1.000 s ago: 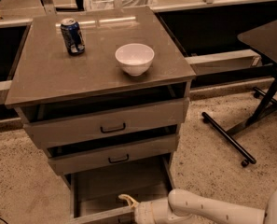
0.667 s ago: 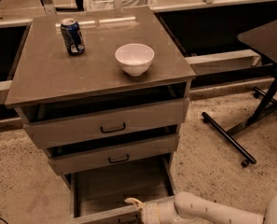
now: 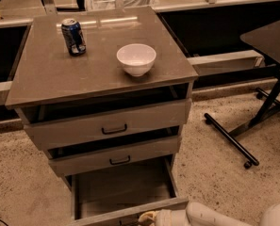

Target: Close bottom drawer

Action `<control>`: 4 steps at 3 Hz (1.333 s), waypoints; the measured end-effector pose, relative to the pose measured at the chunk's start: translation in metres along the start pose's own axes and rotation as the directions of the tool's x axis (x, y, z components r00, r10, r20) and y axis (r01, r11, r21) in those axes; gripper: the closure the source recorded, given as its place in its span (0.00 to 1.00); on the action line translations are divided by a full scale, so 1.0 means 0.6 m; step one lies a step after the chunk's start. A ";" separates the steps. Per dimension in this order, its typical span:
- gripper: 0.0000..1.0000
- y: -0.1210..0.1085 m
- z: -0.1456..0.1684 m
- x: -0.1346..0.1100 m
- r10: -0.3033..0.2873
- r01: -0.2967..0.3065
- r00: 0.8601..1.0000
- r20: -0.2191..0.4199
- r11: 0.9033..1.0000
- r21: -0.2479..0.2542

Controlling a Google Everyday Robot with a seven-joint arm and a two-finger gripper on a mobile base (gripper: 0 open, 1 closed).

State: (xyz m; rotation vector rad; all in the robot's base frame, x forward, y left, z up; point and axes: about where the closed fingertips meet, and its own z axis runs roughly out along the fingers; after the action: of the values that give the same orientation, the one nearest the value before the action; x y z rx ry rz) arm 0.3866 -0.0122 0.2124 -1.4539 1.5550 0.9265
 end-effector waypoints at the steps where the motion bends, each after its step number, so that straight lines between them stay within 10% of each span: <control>1: 0.60 -0.017 0.006 0.044 0.016 -0.015 0.999 -0.030 0.999 0.029; 4: 0.00 -0.084 0.029 0.071 0.065 -0.060 0.998 -0.022 0.981 0.184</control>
Offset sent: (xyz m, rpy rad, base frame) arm 0.0429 -0.0224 -0.0573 -0.0660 -0.0123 -0.1894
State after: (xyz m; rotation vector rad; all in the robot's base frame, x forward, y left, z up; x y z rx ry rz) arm 0.4372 -0.0177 0.1669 -1.2989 1.6686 0.7792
